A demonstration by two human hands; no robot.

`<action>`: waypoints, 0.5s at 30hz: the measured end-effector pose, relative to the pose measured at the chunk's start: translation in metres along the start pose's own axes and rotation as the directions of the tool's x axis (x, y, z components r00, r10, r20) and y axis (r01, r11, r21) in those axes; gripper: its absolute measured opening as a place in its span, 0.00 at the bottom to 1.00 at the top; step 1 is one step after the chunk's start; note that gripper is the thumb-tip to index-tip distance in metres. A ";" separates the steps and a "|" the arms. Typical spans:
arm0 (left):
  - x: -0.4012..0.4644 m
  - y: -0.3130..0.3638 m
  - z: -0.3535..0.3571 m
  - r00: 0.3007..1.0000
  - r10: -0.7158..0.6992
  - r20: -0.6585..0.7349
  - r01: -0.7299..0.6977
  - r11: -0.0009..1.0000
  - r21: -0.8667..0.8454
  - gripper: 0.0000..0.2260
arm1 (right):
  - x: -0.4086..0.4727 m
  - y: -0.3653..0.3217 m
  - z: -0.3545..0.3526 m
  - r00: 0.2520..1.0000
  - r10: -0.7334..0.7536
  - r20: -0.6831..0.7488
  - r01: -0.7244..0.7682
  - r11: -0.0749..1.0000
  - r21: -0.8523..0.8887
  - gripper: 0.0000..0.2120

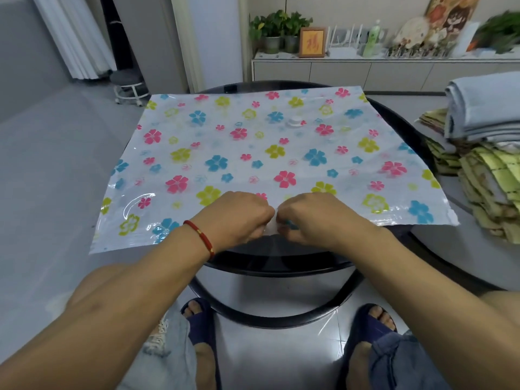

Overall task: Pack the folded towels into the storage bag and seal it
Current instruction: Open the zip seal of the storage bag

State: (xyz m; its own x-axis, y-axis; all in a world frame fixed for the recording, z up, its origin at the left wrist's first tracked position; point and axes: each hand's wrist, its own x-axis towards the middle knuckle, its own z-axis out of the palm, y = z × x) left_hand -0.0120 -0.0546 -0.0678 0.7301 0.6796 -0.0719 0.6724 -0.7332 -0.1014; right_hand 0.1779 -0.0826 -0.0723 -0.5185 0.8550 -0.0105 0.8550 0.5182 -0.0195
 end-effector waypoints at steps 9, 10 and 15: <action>-0.003 -0.006 0.009 0.991 -0.026 -0.133 0.003 0.984 -0.176 0.11 | -0.004 0.004 0.005 0.997 0.041 -0.066 -0.034 0.995 0.096 0.08; -0.002 -0.007 0.010 0.991 -0.017 -0.136 -0.006 0.985 -0.173 0.12 | -0.006 0.009 0.005 0.998 0.044 -0.052 -0.035 0.985 0.166 0.08; 0.000 -0.012 0.009 0.991 -0.004 -0.132 -0.024 0.977 -0.210 0.14 | -0.008 0.020 0.009 0.997 0.055 -0.050 -0.037 0.953 0.301 0.11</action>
State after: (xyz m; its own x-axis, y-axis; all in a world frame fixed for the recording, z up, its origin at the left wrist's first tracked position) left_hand -0.0210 -0.0456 -0.0757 0.7369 0.6734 0.0598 0.6655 -0.7381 0.1107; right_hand 0.1992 -0.0788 -0.0820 -0.4695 0.8821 0.0388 0.8306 0.4562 -0.3193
